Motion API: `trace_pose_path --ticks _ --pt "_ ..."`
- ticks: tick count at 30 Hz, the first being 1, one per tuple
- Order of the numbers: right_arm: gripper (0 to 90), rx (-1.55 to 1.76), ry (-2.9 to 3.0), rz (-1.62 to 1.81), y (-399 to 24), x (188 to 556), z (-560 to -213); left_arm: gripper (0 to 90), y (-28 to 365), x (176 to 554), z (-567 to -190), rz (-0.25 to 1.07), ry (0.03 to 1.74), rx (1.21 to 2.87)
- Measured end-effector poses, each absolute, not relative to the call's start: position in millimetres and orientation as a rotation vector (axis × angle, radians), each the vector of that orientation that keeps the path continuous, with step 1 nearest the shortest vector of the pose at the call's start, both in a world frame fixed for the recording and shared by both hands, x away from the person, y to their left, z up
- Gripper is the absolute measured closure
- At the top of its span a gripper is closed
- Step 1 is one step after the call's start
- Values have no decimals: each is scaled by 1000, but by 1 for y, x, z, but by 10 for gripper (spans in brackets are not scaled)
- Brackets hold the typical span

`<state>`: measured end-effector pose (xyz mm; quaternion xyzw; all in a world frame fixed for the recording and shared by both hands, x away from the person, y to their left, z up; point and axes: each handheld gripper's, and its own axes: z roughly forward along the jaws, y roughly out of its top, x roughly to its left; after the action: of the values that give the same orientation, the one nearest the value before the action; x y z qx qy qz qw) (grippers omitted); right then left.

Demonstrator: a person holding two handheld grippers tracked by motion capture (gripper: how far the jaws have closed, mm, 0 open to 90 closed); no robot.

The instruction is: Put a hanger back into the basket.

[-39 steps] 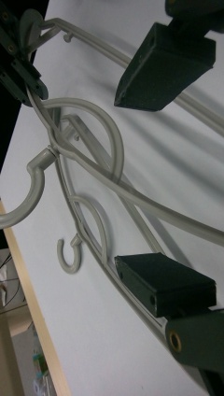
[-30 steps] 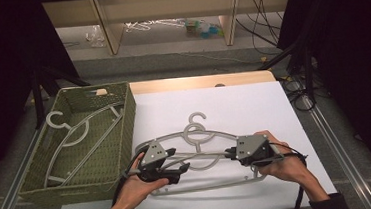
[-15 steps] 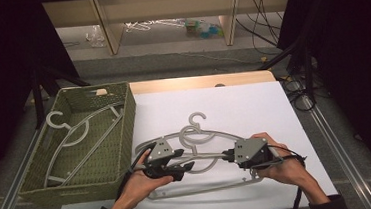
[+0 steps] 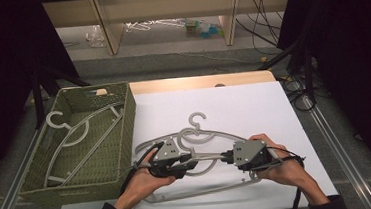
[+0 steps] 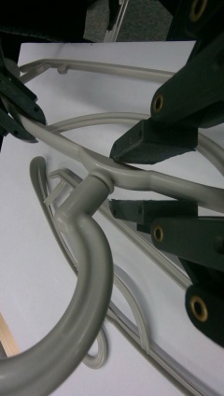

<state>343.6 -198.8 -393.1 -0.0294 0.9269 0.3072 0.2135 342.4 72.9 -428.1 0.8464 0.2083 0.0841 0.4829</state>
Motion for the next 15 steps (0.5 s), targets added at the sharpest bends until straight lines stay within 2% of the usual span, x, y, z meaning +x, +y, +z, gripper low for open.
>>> trace_pose_path --ticks 7,11,13,15 --pt "799 -74 2602 850 -200 343 -398 796 71 333 -424 213 398 2119" --pt "788 -65 2611 851 -199 344 -402 799 71 331 -424 217 412 2134" --pt "754 -8 2608 893 -198 344 -403 800 73 331 -423 218 427 2131" --pt "677 59 2609 930 -198 344 -402 800 75 331 -422 219 444 2132"
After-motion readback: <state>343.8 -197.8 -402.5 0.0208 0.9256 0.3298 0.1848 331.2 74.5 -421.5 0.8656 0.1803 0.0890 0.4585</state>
